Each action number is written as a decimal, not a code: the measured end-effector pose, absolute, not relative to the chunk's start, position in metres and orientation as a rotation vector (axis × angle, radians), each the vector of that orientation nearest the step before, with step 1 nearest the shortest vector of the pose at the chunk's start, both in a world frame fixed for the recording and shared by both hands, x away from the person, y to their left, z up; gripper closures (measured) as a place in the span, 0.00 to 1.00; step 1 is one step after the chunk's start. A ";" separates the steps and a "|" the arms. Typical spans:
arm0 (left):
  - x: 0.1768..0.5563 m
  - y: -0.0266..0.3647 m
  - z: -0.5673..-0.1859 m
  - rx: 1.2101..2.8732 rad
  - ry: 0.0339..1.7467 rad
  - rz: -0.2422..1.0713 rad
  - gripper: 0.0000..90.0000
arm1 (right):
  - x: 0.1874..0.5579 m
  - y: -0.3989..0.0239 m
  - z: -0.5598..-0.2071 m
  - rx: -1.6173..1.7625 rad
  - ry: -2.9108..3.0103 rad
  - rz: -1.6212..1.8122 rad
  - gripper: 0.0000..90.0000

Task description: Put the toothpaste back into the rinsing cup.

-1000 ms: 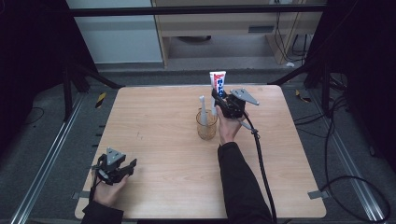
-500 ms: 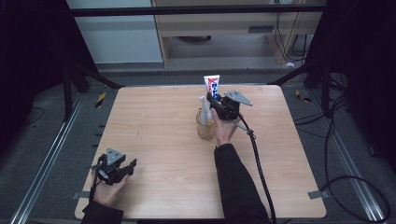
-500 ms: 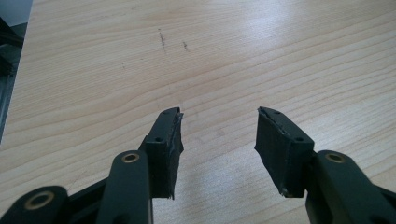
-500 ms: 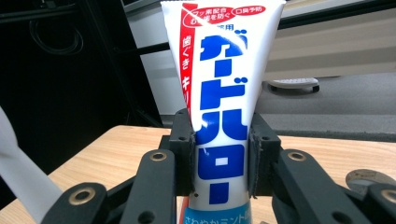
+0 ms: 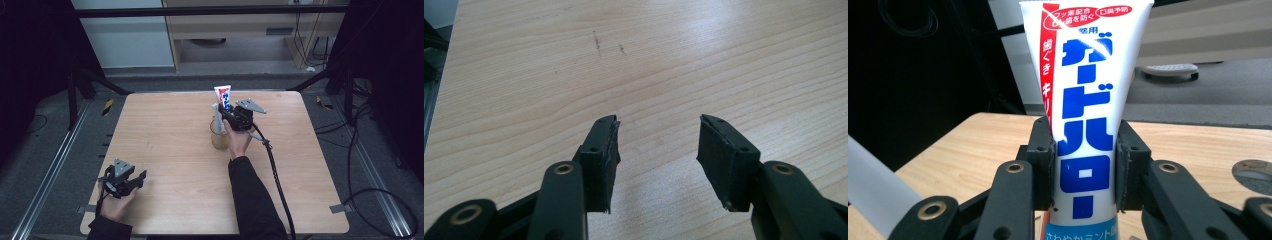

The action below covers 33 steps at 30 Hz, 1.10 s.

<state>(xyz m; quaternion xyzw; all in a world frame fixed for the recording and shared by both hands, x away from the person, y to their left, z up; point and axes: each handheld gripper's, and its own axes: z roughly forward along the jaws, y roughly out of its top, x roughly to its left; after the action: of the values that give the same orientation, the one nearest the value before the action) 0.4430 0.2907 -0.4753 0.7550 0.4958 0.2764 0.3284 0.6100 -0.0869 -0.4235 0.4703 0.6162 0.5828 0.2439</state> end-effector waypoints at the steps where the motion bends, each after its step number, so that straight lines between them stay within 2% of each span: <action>1: 0.443 0.291 -0.475 1.976 1.298 0.723 0.55 | 0.610 -0.087 -0.424 1.285 1.692 1.589 0.75; 18: 0.443 0.290 -0.476 1.982 1.296 0.725 0.55 | 0.603 -0.090 -0.431 1.282 1.791 1.527 0.71; 22: 0.443 0.290 -0.476 1.982 1.296 0.724 0.55 | 0.602 -0.091 -0.430 1.276 1.826 1.493 0.67; 33: 0.443 0.289 -0.476 1.985 1.296 0.725 0.55 | 0.592 -0.096 -0.428 1.230 1.905 1.355 0.63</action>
<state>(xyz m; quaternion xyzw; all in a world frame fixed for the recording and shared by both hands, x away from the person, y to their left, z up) 0.4431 0.2894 -0.4763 0.7573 0.4942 0.2764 0.3253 0.5920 -0.0959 -0.4280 0.4510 0.6988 0.4971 0.2472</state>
